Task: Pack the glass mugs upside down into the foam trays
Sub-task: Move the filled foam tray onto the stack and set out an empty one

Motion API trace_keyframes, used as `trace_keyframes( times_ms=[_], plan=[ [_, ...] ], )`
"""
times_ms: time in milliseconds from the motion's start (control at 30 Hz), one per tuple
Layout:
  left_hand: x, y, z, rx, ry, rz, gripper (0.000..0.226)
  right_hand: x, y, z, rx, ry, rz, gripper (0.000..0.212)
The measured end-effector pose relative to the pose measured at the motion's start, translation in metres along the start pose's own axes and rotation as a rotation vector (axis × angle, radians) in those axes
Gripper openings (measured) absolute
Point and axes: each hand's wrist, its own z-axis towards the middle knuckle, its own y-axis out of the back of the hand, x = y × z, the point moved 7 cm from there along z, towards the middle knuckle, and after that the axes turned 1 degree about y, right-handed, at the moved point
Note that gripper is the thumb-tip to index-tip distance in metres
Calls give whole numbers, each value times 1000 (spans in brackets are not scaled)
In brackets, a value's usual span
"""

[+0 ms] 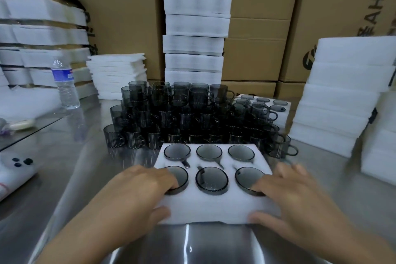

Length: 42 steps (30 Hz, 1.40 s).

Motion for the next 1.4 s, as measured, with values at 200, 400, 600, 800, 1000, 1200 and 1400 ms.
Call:
trace_keyframes(
  times_ms=[200,400,600,800,1000,1200,1400],
  plan=[
    [-31,92,31,-311,-242,250,37,-51,46,17,-140,-190,30,34],
    [-38,146,167,-464,-188,377,36,-146,40,78,-114,-526,-57,43],
    [-21,119,304,-320,-122,665,33,-212,6,123,-29,-658,-246,40],
    [-19,84,364,-299,-223,729,33,-247,-46,128,122,-772,-233,33],
    [2,60,392,-252,-132,502,48,-287,-75,151,222,-849,-276,28],
    [17,31,398,-1,-13,437,40,-315,-99,157,464,-929,-315,52],
    [8,42,382,-159,-3,205,31,-302,-139,141,624,-940,-301,38]
  ],
)
